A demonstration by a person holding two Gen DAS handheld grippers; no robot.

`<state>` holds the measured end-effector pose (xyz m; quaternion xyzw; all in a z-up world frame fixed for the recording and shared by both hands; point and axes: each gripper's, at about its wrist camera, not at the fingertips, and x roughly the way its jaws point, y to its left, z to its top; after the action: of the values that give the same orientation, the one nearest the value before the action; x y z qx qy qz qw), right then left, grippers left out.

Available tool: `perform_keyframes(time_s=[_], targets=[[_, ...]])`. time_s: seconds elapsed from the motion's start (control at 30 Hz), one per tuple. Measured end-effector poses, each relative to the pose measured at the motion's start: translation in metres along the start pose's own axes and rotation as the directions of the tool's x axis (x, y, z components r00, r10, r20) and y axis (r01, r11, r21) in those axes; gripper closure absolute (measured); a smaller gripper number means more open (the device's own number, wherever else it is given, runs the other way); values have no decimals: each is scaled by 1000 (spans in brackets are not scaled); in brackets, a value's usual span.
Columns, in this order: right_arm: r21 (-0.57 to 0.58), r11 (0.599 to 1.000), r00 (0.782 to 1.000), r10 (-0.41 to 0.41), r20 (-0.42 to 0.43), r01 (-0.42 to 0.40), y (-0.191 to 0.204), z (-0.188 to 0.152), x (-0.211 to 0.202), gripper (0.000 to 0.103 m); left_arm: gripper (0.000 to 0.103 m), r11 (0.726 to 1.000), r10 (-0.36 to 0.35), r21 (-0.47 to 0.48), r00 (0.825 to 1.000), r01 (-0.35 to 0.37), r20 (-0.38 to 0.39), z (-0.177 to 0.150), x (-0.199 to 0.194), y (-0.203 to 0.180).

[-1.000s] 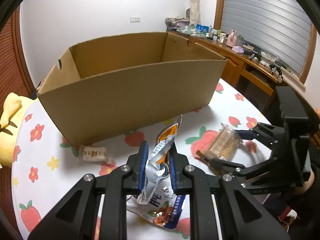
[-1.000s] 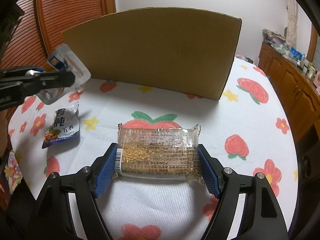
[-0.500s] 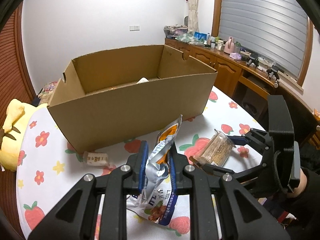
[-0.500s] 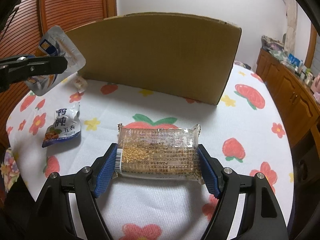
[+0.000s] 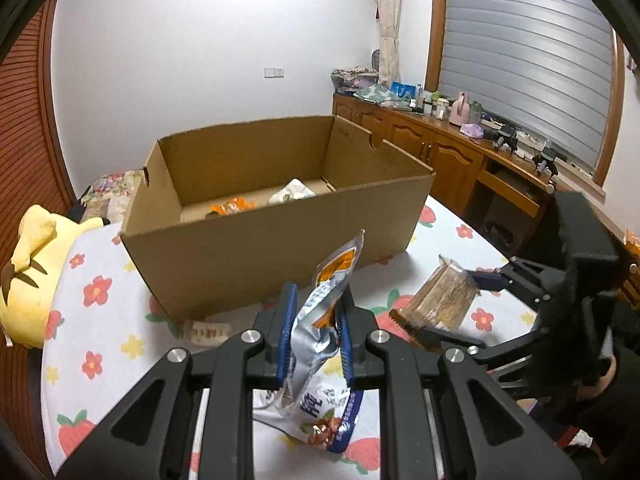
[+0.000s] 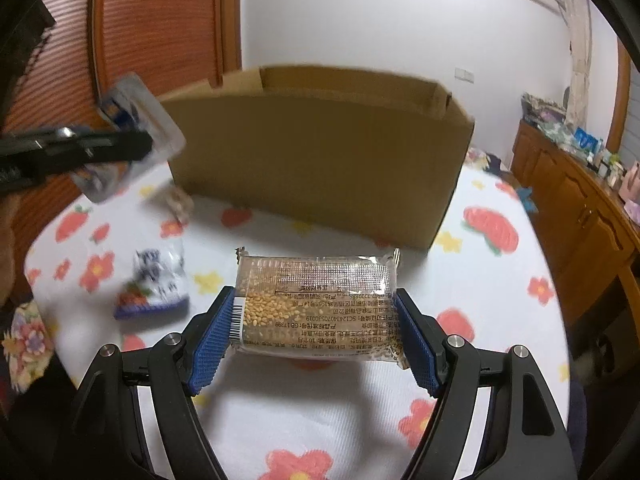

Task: Organize snacks
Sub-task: 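Carry both packets over the box and open both tools to drop them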

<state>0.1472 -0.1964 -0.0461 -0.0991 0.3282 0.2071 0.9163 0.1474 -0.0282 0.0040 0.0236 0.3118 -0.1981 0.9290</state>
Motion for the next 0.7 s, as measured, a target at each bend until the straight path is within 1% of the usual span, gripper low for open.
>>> perform_keyframes(time_s=[0.2, 0.3, 0.5, 0.7], targets=[[-43, 999, 997, 4, 77, -1, 2, 36, -21, 25, 86, 1000, -1, 4, 999, 0, 44, 26, -4, 6], [-60, 998, 994, 9, 113, -2, 0, 55, -28, 25, 86, 1000, 8, 8, 999, -8, 54, 40, -3, 11], [-81, 997, 988, 20, 151, -8, -5, 85, -29, 25, 86, 999, 40, 7, 996, -40, 75, 68, 1, 25], [-103, 994, 986, 39, 159, -23, -7, 108, -19, 25, 86, 998, 65, -12, 995, -64, 76, 86, 12, 42]])
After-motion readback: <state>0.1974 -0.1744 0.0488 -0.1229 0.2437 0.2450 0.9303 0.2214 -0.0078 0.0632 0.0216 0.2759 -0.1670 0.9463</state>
